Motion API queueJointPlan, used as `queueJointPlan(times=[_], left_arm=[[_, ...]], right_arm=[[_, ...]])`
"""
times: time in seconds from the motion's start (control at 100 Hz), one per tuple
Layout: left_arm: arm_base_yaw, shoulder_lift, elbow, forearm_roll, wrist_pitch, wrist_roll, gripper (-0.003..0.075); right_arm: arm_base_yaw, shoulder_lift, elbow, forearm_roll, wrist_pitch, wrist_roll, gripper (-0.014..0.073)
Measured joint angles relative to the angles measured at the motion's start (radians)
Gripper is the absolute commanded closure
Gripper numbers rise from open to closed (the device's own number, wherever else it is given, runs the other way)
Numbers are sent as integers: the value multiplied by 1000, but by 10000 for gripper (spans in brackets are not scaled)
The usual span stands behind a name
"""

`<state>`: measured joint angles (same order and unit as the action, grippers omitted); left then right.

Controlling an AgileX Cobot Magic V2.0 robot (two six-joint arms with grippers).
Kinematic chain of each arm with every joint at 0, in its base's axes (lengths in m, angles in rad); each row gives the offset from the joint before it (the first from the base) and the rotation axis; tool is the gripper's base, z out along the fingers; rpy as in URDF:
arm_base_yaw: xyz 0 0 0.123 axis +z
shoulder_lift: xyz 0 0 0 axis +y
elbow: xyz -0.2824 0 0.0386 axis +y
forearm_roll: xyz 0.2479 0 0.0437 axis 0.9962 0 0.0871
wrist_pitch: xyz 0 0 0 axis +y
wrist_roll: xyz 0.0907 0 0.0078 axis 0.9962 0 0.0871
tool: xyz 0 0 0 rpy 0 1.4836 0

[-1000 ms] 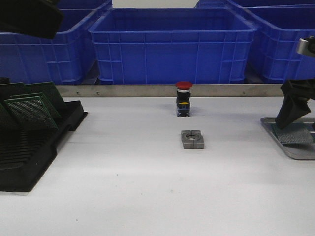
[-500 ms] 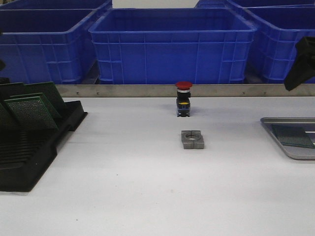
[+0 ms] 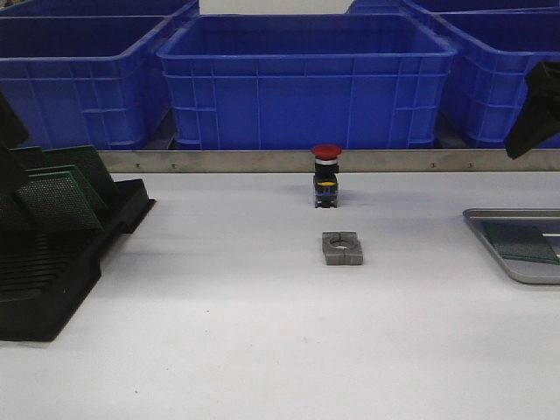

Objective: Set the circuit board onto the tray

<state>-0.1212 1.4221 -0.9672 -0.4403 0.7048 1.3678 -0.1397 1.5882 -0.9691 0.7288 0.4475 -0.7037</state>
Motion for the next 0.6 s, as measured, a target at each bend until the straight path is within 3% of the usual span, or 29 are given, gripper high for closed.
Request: queueJointPlan(times=[0.23, 0.6], left_arm=[[-32, 126, -93, 176, 10, -2, 280], [-43, 258, -107, 246, -50, -2, 280]], right_arm=[[0, 0, 0, 0, 1, 0, -36], [0, 0, 0, 0, 3, 0, -36]])
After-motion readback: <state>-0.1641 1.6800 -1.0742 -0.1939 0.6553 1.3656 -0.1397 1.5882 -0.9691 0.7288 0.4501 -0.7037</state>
